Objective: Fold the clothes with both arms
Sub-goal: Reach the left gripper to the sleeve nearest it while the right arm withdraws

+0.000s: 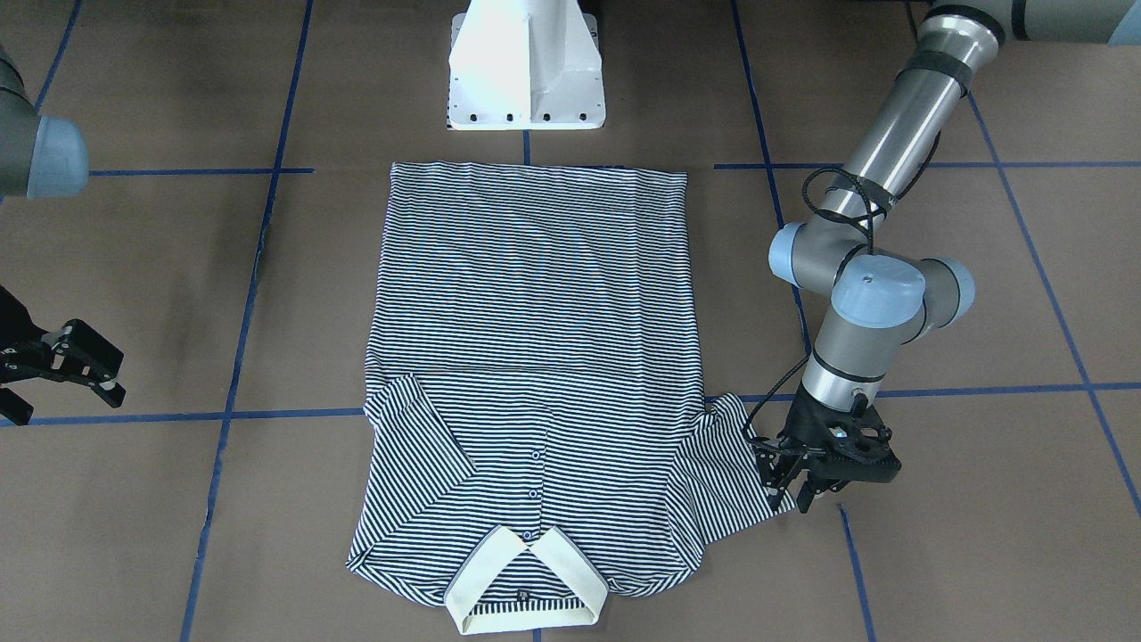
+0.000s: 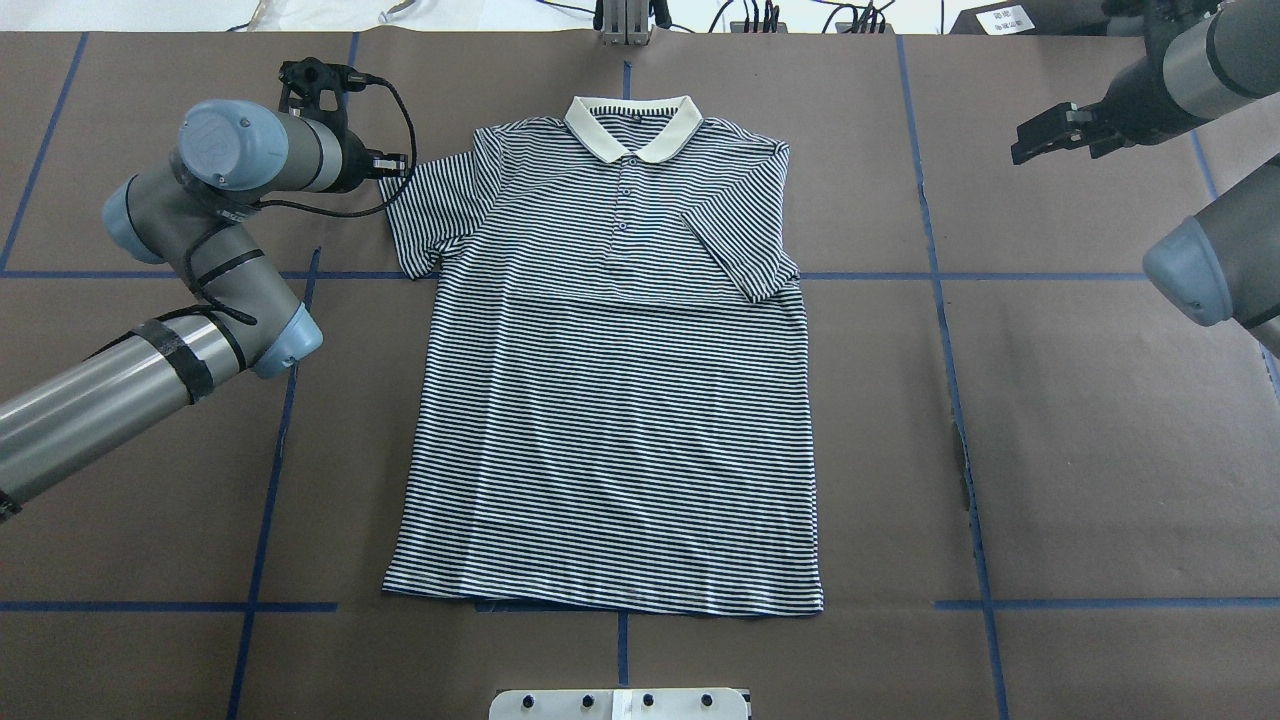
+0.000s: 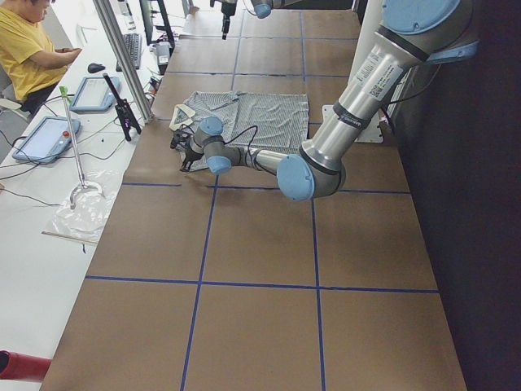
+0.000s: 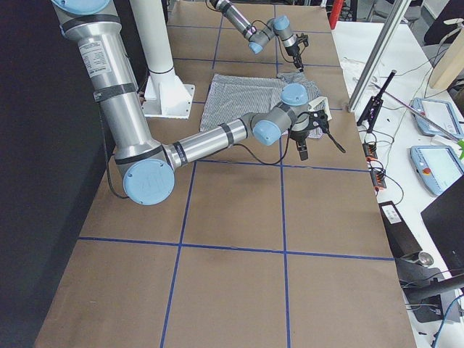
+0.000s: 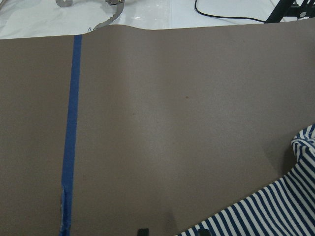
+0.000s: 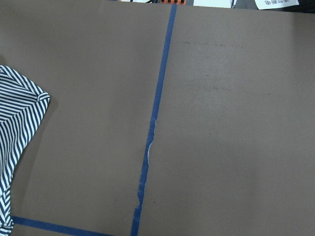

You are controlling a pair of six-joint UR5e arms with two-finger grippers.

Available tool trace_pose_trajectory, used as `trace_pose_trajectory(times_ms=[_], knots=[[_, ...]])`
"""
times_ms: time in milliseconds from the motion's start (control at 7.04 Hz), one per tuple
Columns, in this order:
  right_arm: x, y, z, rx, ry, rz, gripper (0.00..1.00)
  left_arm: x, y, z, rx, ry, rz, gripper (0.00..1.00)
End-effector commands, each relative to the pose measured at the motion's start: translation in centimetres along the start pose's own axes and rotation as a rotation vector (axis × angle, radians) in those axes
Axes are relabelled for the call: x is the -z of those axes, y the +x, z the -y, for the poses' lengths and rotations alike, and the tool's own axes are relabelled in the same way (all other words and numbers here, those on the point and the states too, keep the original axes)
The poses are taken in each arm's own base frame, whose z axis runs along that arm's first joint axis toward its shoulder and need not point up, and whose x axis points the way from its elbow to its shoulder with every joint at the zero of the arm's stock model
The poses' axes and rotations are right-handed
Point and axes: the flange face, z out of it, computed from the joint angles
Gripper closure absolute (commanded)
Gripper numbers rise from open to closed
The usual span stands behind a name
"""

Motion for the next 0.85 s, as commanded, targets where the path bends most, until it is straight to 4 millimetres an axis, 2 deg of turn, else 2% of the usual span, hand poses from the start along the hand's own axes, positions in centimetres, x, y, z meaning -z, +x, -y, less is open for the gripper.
trace_pose_trajectory(times_ms=[0,284,710], knots=[[-0.13,0.02,0.03,0.000,-0.002,-0.001,0.00,-0.42,0.08,-0.19,0.007,-0.005,0.004,0.58],[-0.26,0.15,0.03,-0.003,-0.004,-0.004,0.00,-0.65,-0.10,-0.29,0.007,-0.008,0.009,0.59],[-0.34,0.26,-0.03,-0.003,-0.005,-0.005,0.00,-0.84,0.20,-0.64,0.004,-0.014,0.008,0.69]])
